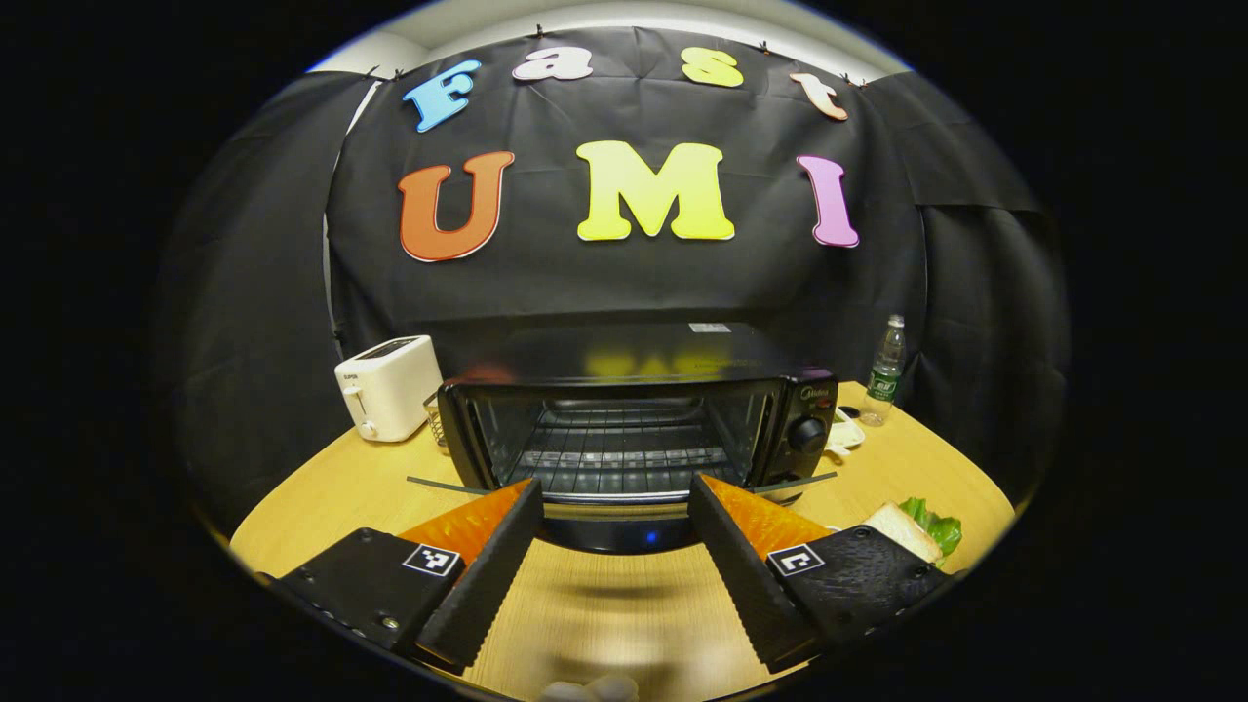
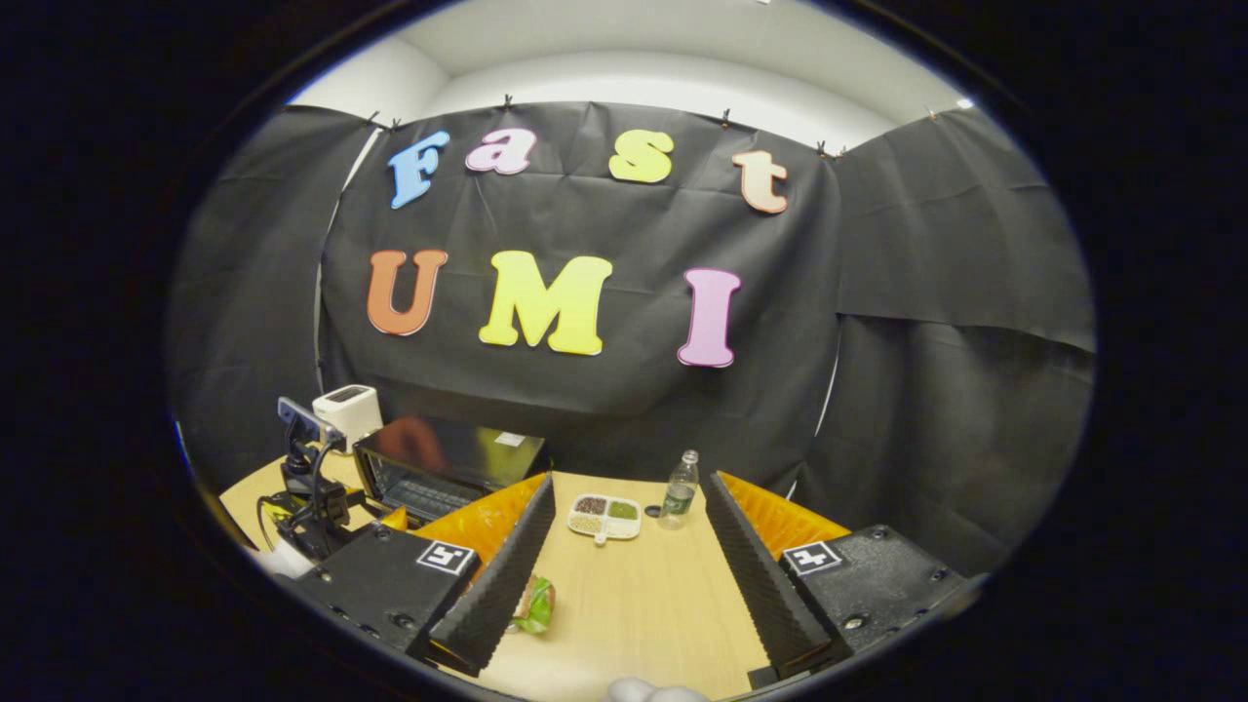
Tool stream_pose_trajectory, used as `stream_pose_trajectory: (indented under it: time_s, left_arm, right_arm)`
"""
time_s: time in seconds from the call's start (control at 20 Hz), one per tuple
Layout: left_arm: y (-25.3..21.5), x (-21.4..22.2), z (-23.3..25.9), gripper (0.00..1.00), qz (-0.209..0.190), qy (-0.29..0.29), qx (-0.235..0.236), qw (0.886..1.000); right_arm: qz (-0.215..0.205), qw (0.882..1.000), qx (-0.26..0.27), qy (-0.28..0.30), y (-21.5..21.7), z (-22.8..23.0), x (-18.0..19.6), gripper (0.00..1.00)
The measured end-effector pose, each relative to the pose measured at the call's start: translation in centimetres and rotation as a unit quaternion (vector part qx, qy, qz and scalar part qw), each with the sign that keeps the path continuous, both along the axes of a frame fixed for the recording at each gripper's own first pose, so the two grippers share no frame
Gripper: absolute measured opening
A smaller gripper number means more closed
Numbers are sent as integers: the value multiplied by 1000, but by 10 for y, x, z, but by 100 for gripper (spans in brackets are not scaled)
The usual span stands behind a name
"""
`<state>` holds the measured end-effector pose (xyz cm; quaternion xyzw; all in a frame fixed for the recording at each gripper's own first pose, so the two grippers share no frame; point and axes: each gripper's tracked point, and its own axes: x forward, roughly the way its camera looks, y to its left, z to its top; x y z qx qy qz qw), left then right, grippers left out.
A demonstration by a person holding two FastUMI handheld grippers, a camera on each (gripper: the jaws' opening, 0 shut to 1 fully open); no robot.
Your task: Open the electric oven with the left hand, put the food in, and close the electric oven.
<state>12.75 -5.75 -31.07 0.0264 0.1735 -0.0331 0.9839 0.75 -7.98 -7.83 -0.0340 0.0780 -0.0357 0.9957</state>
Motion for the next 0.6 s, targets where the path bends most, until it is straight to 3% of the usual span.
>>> stream_pose_trajectory:
  time_s: [0.6]
  left_arm:
    - [7, -53, -63, 99, 1, 57, -5, 998]
  right_arm:
    - [1, 999, 4, 37, 3, -41, -24, 97]
